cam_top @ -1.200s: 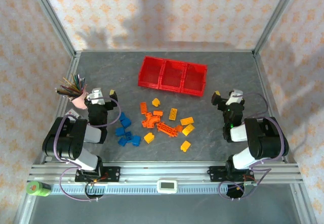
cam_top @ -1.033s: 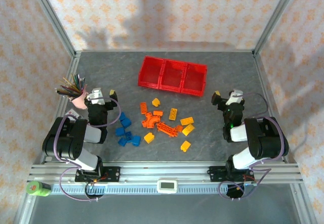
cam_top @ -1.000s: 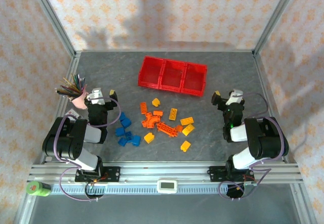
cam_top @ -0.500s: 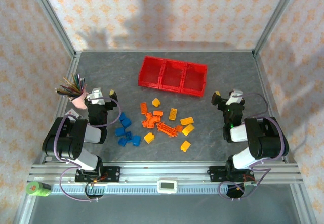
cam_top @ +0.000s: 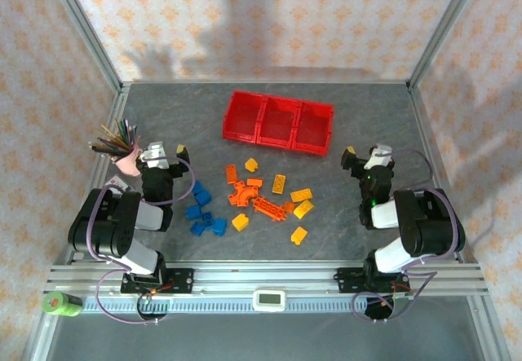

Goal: Sort the legos into containers by color
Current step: Pick up the lego from the center of the table.

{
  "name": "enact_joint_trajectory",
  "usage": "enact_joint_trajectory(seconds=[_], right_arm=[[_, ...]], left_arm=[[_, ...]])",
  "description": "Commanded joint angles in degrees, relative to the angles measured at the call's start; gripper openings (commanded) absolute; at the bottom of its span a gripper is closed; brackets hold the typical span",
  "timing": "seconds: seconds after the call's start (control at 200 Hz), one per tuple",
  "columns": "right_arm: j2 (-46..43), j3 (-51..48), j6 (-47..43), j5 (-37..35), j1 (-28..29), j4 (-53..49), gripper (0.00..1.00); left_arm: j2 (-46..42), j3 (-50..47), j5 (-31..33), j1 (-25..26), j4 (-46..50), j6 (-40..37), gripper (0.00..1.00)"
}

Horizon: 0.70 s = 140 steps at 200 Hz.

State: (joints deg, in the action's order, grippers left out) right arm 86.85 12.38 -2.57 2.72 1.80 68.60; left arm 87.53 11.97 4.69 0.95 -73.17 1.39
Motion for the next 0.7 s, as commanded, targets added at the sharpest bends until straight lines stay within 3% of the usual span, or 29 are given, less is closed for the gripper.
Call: enact_joint_trajectory(seconds=[0.0, 0.34, 0.47, 0.696], right_arm=[[0.2, 1.1, 0.3, -1.5, -0.3, 1.7, 1.0], [0.1, 0.7, 0.4, -1.5, -0.3, 2.1, 1.0], [-3.1, -0.1, -0.9, 1.6, -0.3, 1.3, 1.0], [-14.2, 4.0, 1.7, -0.4, -0.4, -14.1, 1.0]], left_arm=[[0.5, 0.3, -0.2, -0.5, -2.5, -0.4, 1.0], [-0.5, -1.1, 0.6, -0.5, -4.5, 0.0, 1.0], [-4.2, -2.8, 1.6, -0.5, -4.4, 0.3, 0.99], [-14.5, -3.2, 1.8, -0.5, 4.0, 0.9, 0.99]])
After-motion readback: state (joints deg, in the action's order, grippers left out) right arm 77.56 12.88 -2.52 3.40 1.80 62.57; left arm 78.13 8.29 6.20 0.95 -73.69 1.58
